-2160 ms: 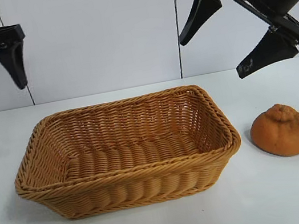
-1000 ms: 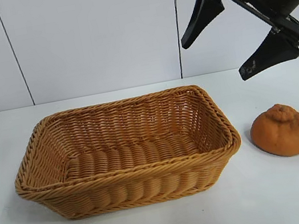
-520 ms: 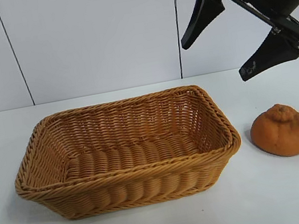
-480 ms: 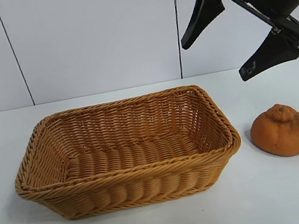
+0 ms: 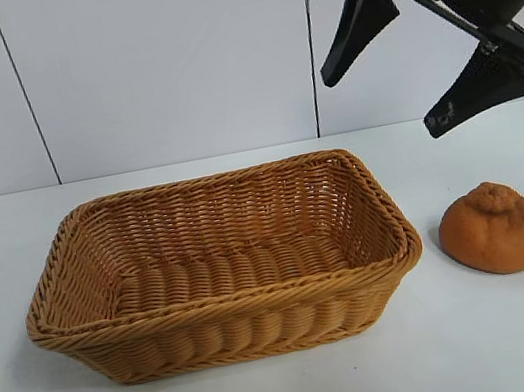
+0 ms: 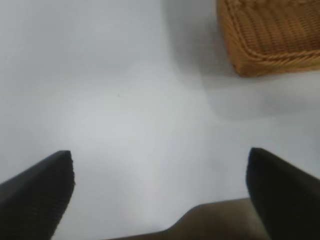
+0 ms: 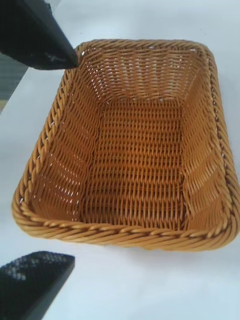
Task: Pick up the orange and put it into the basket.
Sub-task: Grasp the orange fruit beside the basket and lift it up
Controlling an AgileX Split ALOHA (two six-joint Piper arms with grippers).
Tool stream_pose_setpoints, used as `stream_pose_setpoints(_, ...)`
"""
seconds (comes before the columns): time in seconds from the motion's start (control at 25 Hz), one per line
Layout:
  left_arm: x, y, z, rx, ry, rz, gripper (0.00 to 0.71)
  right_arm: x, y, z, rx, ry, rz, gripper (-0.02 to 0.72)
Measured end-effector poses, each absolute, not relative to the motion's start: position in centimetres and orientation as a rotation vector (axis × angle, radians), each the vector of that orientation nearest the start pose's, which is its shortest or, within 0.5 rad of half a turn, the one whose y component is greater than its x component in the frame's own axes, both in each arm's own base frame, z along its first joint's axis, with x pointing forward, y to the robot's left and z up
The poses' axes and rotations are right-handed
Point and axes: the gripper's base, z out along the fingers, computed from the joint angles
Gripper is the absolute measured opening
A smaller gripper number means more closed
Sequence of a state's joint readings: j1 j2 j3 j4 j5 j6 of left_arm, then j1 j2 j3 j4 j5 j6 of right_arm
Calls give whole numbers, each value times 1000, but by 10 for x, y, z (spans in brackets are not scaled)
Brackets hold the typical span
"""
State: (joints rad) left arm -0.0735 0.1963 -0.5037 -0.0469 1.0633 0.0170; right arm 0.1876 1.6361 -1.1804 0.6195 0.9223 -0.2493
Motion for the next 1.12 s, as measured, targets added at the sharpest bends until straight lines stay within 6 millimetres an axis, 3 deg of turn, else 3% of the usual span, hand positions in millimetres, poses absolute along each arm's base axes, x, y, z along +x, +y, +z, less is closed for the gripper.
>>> stream_pose_setpoints(0.28,-2,-4,278,95,2068,-92,665,323,84,280,-195,2835,410,675)
stream_pose_setpoints(0.4,-6,-3,278,95,2041,-93,665,324,70,280,-160,2865,258,675)
stream_pose_setpoints(0.56,-6,-3,278,95,2040,-93,665,329,53,275,-89,2885,206,675)
stream_pose_setpoints(0.84,-6,-3,278,95,2040,-93,665,347,49,240,-49,2953,195,675)
stream_pose_setpoints(1.12,-6,-3,278,95,2040,-93,665,372,50,173,-44,3034,150,675)
